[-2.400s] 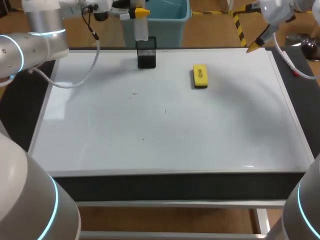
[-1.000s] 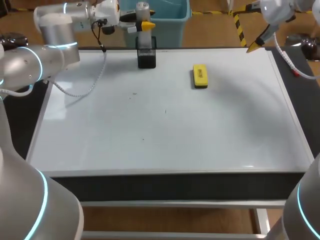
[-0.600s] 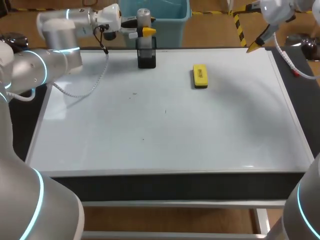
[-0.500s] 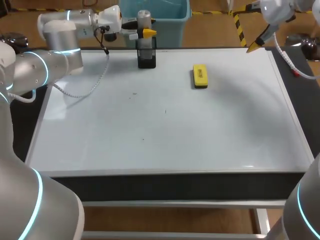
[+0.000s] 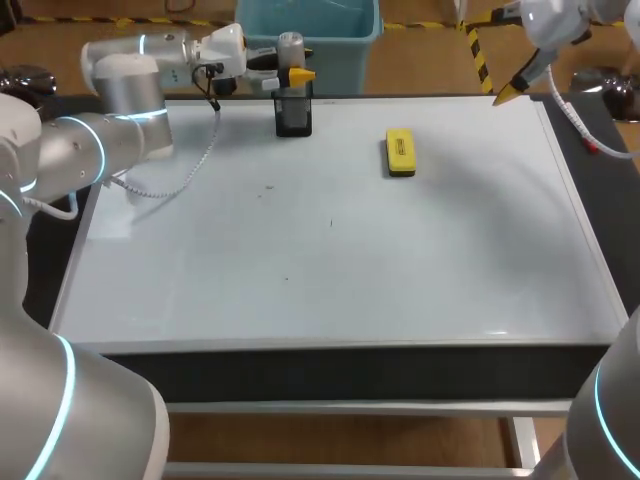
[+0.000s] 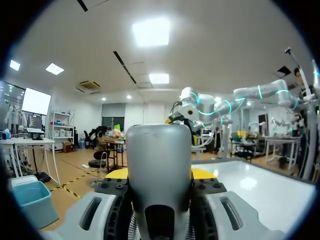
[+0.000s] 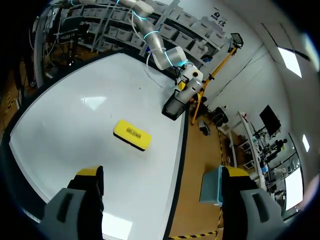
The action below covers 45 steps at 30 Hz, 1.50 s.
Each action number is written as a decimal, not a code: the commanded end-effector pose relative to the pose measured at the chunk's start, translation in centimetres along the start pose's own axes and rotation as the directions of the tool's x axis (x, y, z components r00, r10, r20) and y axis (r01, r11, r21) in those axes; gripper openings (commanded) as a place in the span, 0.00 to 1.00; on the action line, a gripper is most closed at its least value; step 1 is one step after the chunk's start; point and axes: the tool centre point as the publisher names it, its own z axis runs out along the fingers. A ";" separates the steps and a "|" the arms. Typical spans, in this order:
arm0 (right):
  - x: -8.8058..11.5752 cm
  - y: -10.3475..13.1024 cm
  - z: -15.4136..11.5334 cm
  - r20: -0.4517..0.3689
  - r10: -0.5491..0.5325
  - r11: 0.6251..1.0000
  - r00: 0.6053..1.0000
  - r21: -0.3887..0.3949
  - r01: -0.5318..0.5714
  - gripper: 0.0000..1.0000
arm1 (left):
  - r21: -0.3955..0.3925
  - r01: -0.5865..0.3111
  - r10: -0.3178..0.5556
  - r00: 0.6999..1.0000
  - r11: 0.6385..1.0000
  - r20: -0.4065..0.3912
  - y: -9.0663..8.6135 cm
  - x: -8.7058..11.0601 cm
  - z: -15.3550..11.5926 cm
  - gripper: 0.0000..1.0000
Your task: Pick up the inspection probe, press it on each red-marked spot on the whiteboard one by one, put down the probe, pick up the eraser, and wipe off all the red marks.
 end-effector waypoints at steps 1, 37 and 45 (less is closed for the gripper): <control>0.0 0.0 0.0 -0.004 -0.002 1.000 1.000 0.003 0.002 1.00 | 0.007 -0.017 0.018 0.999 1.000 -0.048 -0.5 -0.5 -0.1 1.00; 0.0 0.0 0.0 -0.004 -0.002 1.000 1.000 0.003 0.002 1.00 | -0.386 0.202 0.133 0.717 0.900 0.685 -5.6 15.4 -13.2 1.00; 0.0 0.0 0.0 -0.004 -0.002 1.000 1.000 0.003 0.002 1.00 | -0.403 0.249 0.152 0.658 0.880 0.737 -4.9 19.6 -14.5 1.00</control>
